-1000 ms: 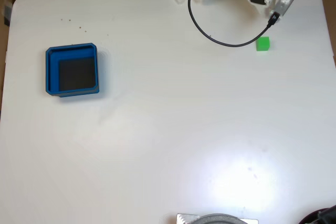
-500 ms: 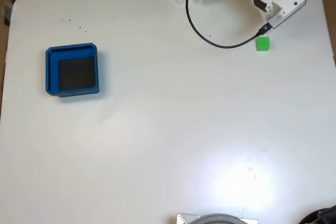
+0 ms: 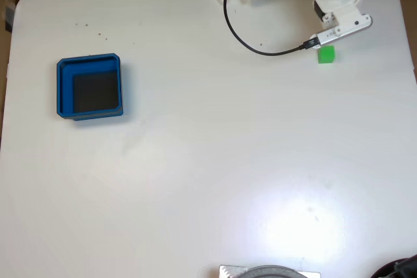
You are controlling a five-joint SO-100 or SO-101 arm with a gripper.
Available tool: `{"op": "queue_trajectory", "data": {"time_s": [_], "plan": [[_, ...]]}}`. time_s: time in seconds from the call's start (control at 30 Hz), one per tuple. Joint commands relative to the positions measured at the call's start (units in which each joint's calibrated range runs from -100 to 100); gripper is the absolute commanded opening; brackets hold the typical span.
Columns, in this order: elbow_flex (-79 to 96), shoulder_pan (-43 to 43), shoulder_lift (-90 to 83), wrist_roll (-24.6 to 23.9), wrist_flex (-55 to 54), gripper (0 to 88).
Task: Pick up green cube and drop it in the blue box
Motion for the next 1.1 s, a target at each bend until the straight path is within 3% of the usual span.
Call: {"op": "queue_trajectory", "data": {"time_s": [0.0,0.9,1.07], "plan": [[-3.9,1.3,-0.1,-1.1,0.3,1.6],[-2.4,1.5,-0.1,-2.2,0.3,1.9],[-2.4,1.6,0.0,-2.3,0.3,10.0]]}}
